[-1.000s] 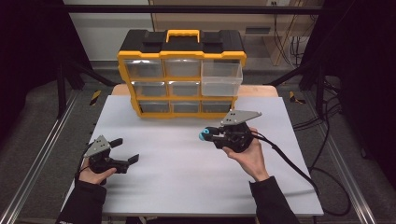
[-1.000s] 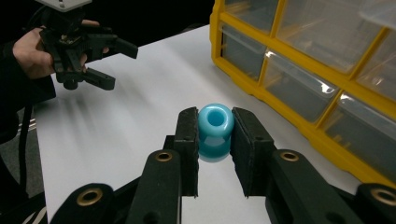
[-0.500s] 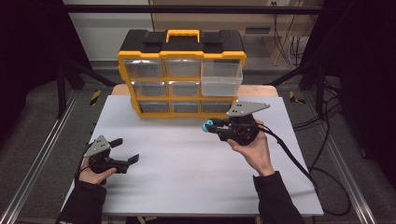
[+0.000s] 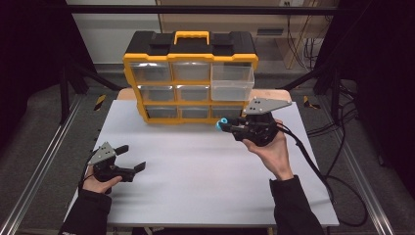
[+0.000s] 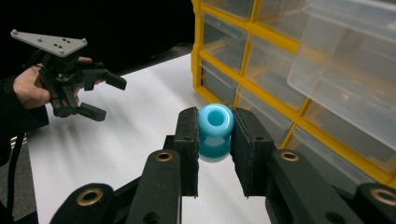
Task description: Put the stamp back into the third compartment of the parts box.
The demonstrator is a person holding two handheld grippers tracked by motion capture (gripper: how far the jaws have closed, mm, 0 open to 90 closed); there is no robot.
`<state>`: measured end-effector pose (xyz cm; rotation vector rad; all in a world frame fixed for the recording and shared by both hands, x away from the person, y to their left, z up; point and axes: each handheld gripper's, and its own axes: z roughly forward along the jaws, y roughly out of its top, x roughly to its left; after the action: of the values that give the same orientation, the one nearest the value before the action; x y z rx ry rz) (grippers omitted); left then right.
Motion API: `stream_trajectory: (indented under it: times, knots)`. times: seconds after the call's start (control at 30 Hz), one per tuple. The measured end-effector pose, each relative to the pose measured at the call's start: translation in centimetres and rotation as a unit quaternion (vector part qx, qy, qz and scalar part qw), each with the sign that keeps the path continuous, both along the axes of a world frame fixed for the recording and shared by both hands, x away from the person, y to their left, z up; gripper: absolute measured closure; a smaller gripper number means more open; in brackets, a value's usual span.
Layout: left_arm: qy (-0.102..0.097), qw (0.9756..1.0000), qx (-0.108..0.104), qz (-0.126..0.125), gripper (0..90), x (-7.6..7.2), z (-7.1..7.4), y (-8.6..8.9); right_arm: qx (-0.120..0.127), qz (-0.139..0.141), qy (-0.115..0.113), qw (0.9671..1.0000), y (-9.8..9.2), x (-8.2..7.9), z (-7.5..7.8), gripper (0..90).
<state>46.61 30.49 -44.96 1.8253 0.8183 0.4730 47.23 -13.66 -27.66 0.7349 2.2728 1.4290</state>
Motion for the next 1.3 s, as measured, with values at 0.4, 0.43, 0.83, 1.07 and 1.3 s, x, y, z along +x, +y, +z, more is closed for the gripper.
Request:
stream_trajectory:
  times: [0.4,0.43,0.83,1.07,1.3]
  knots:
    - [0.000,1.0000,0.001,-0.001,0.9,0.0,0.0,0.0,0.000,-0.007,-0.017,0.9998,-0.3,-0.1,2.2,72.6]
    - [0.000,1.0000,0.000,0.000,0.9,0.0,0.0,0.0,0.000,-0.008,-0.018,0.9998,-0.3,-0.2,2.4,72.7]
    - [0.000,1.0000,-0.001,-0.001,0.9,0.0,0.0,0.0,0.000,-0.016,-0.033,0.9993,-0.3,-0.1,4.6,72.6]
    - [0.000,1.0000,-0.001,-0.001,0.9,0.0,0.0,0.0,0.000,-0.021,-0.038,0.9991,-0.4,0.1,5.5,72.6]
    - [0.000,1.0000,-0.002,-0.001,0.9,0.0,0.0,0.0,0.002,-0.030,-0.042,0.9987,-0.5,0.4,6.4,72.6]
